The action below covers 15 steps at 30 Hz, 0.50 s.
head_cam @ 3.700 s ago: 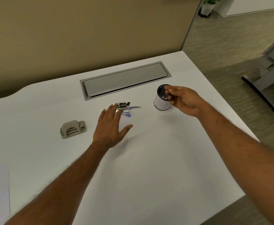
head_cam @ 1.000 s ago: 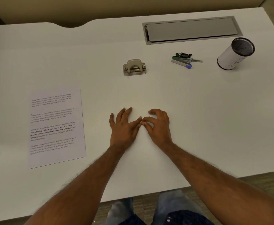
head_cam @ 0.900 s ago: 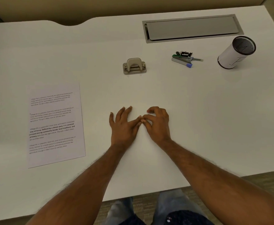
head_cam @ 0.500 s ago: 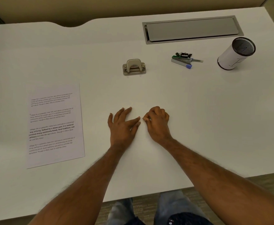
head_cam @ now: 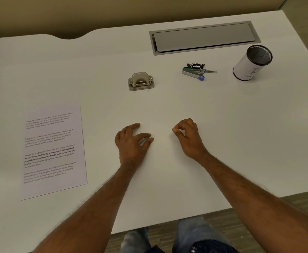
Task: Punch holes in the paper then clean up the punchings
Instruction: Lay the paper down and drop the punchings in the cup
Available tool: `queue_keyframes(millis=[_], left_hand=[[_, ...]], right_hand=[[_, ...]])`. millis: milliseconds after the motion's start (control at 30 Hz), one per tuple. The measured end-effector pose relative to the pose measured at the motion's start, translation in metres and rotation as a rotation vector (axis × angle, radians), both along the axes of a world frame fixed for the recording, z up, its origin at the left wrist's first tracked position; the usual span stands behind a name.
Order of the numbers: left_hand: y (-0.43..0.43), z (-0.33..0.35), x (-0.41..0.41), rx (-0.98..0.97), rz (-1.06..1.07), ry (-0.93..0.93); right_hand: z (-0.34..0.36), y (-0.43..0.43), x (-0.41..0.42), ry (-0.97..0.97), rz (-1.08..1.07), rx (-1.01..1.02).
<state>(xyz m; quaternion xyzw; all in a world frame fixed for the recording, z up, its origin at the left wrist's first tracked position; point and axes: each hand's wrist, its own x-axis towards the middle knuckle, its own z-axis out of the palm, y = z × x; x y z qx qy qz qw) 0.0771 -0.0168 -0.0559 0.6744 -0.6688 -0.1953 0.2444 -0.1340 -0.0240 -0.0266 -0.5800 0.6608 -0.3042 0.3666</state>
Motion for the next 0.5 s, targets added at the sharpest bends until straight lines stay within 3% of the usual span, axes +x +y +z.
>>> queue_keyframes(millis=[500], left_hand=[[-0.015,-0.001,-0.02,0.12,-0.065,-0.055]], right_hand=[[-0.002,0.001,-0.021,0.012,0.018,0.028]])
